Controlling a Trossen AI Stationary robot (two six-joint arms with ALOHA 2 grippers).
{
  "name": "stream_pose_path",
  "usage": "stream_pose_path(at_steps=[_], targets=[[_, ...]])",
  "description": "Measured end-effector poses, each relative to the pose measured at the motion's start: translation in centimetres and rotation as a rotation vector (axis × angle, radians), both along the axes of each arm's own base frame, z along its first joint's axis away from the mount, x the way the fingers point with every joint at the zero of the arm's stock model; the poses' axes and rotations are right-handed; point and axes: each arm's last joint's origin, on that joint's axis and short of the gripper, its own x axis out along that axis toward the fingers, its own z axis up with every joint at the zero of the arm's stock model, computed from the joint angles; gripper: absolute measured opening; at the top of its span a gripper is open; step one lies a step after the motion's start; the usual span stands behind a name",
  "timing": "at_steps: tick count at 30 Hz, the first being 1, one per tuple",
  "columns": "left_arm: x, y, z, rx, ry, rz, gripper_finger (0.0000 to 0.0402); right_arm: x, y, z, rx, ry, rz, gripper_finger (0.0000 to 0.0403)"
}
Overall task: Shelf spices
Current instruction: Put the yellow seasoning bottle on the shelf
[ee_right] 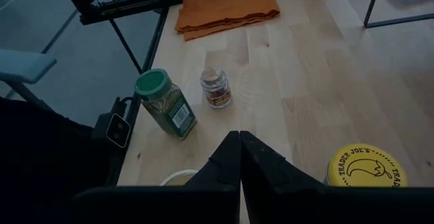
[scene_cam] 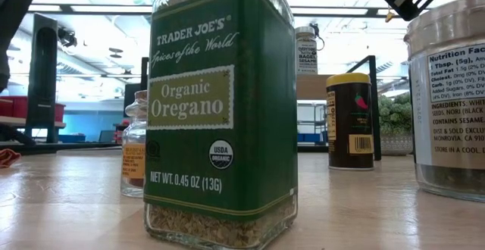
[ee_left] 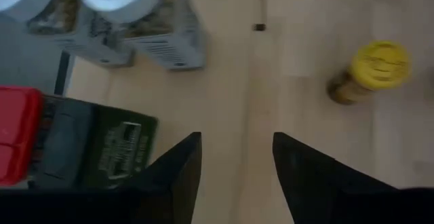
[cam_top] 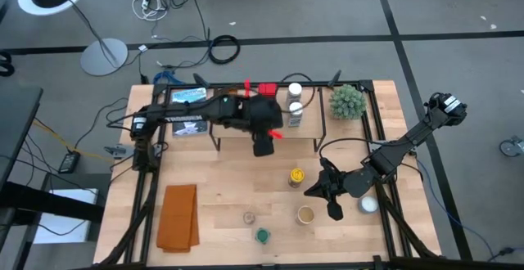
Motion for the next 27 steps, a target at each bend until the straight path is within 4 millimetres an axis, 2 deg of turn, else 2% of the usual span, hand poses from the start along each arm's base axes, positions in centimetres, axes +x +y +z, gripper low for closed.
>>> stream_pose_path(at_steps=[5,11,21,27], targets=[[-1.0,-3.1,0.4,0.009,-0.047,-0.043,0.0187,0.0,0.0,0.0,0.001,-0.001,0.0,0.0001],[-3.6,-6.2,-0.9,-0.031,-0.14,-0.085,0.0187,-0.2,0.3,0.0,0.032,0.006,-0.006,0.0001],[-12.3,-7.0,-3.9,-0.165,-0.393,-0.06,0.0187,-0.3,0.6,0.1,0.049,-0.024,-0.128,0.0001],[-16.8,-6.3,-6.4,-0.227,-0.552,-0.068,0.0187,1.8,1.5,1.3,-0.011,-0.001,-0.159,0.0]])
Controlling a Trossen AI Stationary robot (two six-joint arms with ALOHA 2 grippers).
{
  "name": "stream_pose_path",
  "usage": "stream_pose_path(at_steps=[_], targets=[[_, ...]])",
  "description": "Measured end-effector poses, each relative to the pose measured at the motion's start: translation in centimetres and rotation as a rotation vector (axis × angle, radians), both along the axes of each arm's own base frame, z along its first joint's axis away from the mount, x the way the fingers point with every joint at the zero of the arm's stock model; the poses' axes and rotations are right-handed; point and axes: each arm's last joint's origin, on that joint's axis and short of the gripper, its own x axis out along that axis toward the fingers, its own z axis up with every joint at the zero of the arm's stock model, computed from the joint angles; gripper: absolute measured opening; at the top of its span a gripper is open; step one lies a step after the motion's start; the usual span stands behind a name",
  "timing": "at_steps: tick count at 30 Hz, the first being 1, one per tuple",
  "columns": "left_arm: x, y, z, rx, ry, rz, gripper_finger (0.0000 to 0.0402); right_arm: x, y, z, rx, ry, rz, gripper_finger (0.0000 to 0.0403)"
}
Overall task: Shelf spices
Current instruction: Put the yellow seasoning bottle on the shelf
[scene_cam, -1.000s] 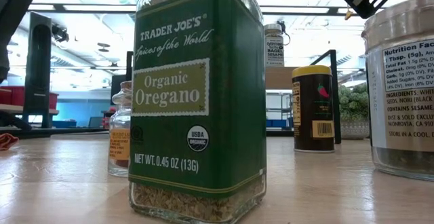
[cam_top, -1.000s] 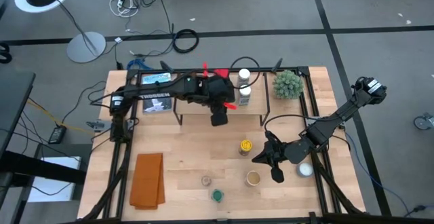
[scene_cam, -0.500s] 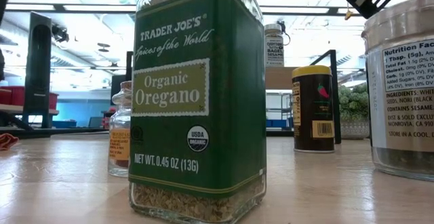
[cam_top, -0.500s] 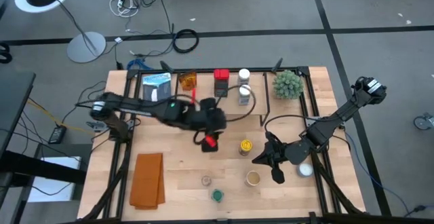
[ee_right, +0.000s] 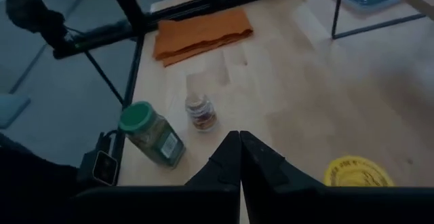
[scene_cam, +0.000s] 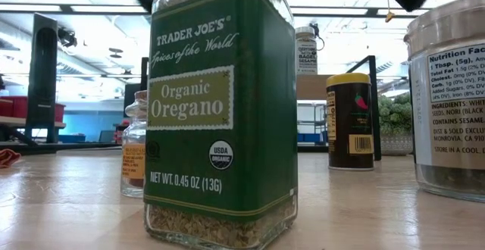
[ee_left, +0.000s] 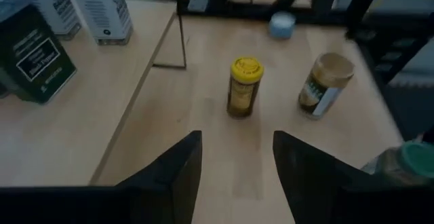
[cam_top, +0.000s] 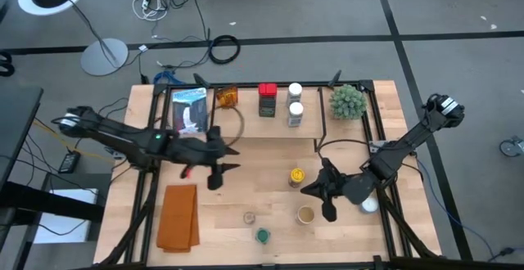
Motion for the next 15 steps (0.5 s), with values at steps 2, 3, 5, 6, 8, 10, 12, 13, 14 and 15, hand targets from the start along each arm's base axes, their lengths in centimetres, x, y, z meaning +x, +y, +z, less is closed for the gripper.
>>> stream_pose_path(at_steps=[2,3,5,6,8,10,12,13,14,15], targets=[[-1.1,0.3,-1.1,-0.011,-0.031,0.001,0.0187,1.2,0.2,0.4,-0.044,0.061,-0.015,0.0],[-1.5,0.4,-1.6,-0.015,-0.048,0.002,0.0187,1.8,0.4,0.7,-0.068,0.096,-0.021,0.0],[-2.3,0.7,-2.8,-0.023,-0.073,0.002,0.0187,3.1,0.6,1.3,-0.106,0.167,-0.031,0.0],[-2.6,0.8,-3.3,-0.025,-0.083,0.003,0.0187,3.7,0.7,1.7,-0.123,0.202,-0.026,0.0],[-3.0,0.9,-4.3,-0.025,-0.096,0.01,0.0187,4.7,0.7,2.3,-0.162,0.283,-0.008,0.0001],[-3.4,1.0,-5.5,-0.013,-0.068,0.018,0.0187,5.9,0.7,2.8,-0.189,0.333,0.025,0.0004],[-3.5,1.1,-6.3,-0.008,-0.048,0.018,0.0187,6.8,0.7,3.4,-0.216,0.359,0.069,0.0008],[-3.6,1.1,-6.8,-0.005,-0.039,0.018,0.0187,7.3,0.7,3.7,-0.225,0.359,0.091,0.001],[-3.7,1.1,-7.2,-0.001,-0.026,0.018,0.0187,7.7,0.7,4.0,-0.237,0.355,0.111,0.0013],[-3.8,1.1,-7.6,0.002,-0.016,0.018,0.0187,8.0,0.7,4.2,-0.249,0.354,0.122,0.0016]])
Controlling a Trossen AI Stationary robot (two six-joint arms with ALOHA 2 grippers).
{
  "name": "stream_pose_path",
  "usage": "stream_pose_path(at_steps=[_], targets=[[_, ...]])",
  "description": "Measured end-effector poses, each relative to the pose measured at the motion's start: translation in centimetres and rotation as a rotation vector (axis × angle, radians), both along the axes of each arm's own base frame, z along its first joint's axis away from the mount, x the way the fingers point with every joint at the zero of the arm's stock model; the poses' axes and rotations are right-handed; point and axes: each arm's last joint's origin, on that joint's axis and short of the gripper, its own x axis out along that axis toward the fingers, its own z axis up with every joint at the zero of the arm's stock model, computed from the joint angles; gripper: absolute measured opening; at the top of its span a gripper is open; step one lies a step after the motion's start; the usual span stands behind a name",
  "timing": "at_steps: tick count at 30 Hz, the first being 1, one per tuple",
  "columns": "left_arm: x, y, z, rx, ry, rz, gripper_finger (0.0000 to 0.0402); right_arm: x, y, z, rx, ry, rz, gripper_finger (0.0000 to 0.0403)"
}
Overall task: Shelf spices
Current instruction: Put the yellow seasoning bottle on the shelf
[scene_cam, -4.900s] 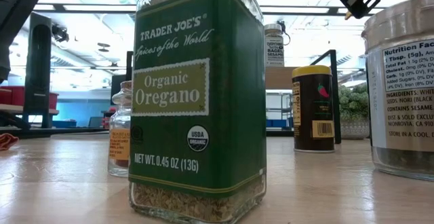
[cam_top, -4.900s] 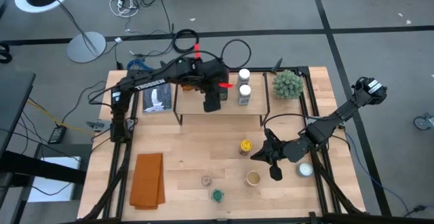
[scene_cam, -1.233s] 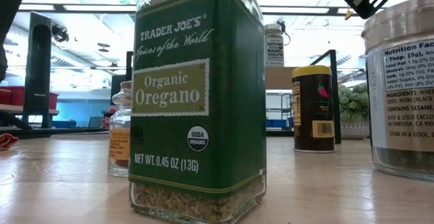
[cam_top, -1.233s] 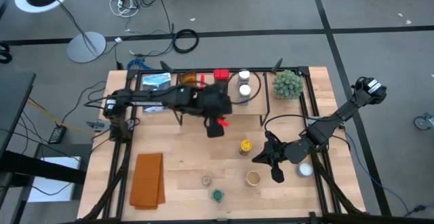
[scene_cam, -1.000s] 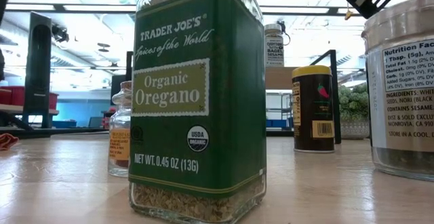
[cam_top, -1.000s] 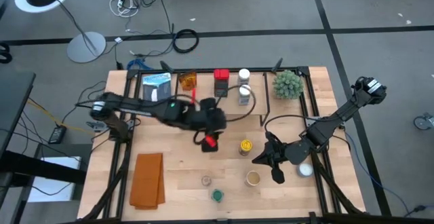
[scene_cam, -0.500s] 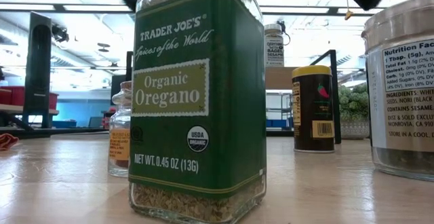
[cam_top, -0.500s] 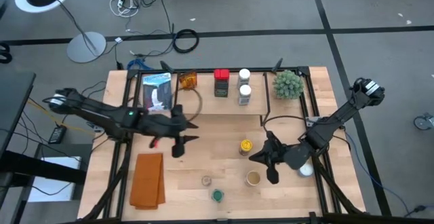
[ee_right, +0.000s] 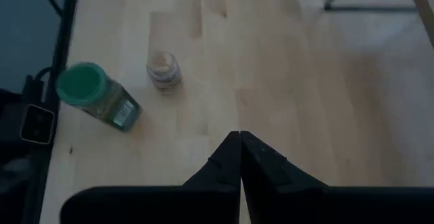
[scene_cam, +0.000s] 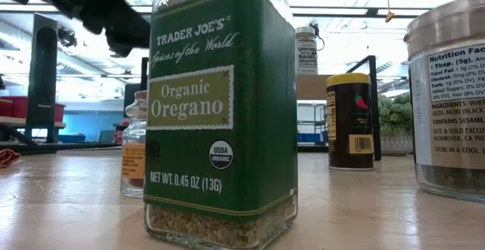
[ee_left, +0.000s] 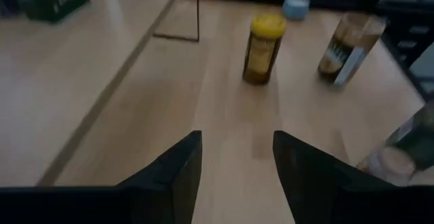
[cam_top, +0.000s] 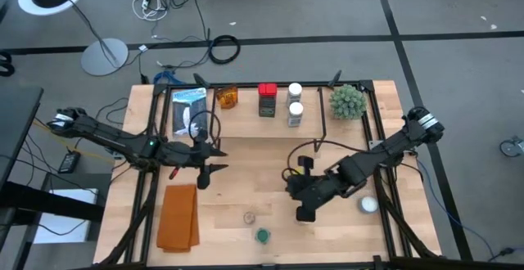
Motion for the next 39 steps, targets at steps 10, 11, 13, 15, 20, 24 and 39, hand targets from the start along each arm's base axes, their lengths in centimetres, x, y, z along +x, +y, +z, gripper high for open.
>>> stream_pose_path(at_steps=[10,11,13,15,20,24,39], targets=[[-0.5,0.1,-1.9,-0.005,0.069,0.008,0.0186,1.5,-2.8,1.0,0.014,0.033,-0.047,0.0097],[-0.5,0.1,-1.9,-0.006,0.066,0.008,0.0186,1.4,-3.2,0.9,0.013,0.051,-0.057,0.0109],[-0.5,0.1,-1.9,-0.007,0.066,0.008,0.0186,1.4,-3.7,0.7,0.014,0.083,-0.064,0.0133],[-0.5,0.1,-1.9,-0.028,0.065,0.017,0.0186,1.4,-4.1,0.6,0.005,0.097,-0.063,0.0155],[-0.5,0.1,-1.9,-0.064,0.059,0.025,0.0186,1.5,-4.4,0.6,-0.032,0.115,-0.002,0.0204],[-0.4,-0.1,-1.7,-0.076,0.044,-0.017,0.0186,1.7,-4.9,0.5,-0.025,0.123,-0.015,0.024],[-0.3,-0.2,-1.6,-0.076,0.035,-0.048,0.0186,3.3,-6.2,-4.0,-0.056,0.338,0.034,0.0305]])
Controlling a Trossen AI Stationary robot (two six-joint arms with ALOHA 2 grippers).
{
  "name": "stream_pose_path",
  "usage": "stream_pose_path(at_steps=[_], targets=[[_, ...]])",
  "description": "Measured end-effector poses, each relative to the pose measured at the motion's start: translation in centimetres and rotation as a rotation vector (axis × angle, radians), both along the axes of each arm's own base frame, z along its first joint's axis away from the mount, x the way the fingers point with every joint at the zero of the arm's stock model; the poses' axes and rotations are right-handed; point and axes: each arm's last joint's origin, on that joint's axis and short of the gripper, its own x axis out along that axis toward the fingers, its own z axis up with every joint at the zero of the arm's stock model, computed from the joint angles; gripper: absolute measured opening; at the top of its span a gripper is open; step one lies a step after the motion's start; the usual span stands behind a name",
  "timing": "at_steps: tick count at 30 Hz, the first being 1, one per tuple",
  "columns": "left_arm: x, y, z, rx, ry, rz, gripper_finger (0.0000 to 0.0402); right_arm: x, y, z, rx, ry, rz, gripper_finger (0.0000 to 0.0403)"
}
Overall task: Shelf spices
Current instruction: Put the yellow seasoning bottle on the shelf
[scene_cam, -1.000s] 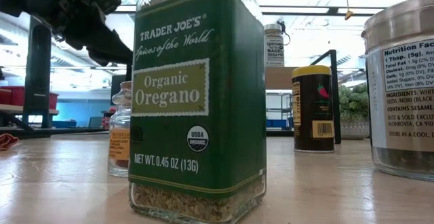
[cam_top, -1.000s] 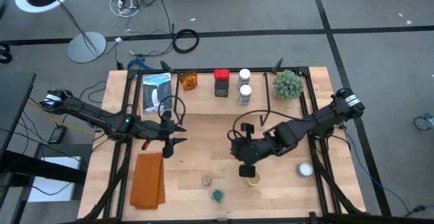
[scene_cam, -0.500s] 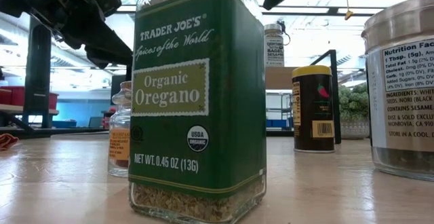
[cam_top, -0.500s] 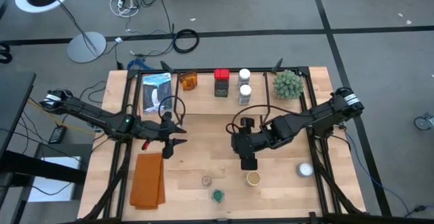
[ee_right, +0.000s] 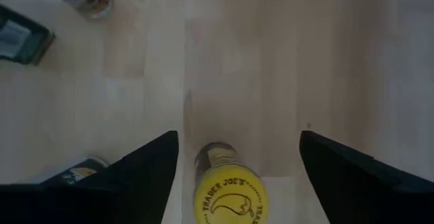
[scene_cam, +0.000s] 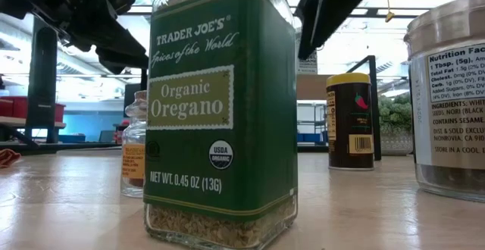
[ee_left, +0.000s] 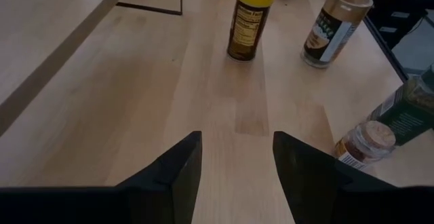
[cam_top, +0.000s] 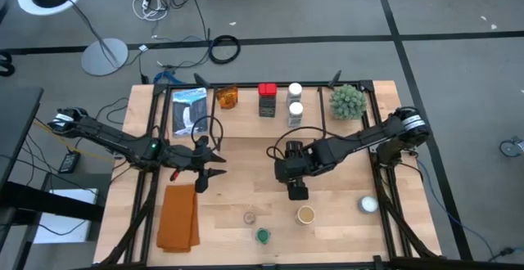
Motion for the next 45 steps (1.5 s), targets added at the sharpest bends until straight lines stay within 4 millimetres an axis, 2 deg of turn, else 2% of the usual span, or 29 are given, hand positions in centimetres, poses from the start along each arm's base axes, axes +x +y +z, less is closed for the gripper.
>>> stream_pose_path(at_steps=[5,13,19,27,36,41,45], targets=[[0.0,0.0,0.0,0.0,-0.001,-0.001,0.0186,-0.1,0.0,-1.0,-0.026,0.077,0.019,0.0299],[0.0,0.0,0.0,0.001,0.0,-0.002,0.0187,-0.9,-0.3,-1.4,-0.05,0.181,0.014,0.0297],[0.0,0.0,0.0,-0.003,-0.003,-0.003,0.0187,-0.7,-0.2,-1.7,-0.037,0.179,0.016,0.0288],[0.0,-0.1,0.0,-0.012,-0.001,-0.013,0.0187,-1.3,-0.5,-3.6,-0.02,0.227,-0.045,0.0269],[0.0,-0.1,0.0,-0.014,-0.002,-0.013,0.0187,-1.0,-0.2,-3.6,0.005,0.194,-0.045,0.0249],[0.0,-0.1,0.0,-0.013,-0.002,-0.012,0.0187,-1.4,0.0,-3.6,-0.05,0.226,0.052,0.025],[0.0,-0.1,0.0,-0.013,-0.002,-0.012,0.0187,-1.0,0.3,-3.6,-0.121,0.182,0.173,0.0251]])
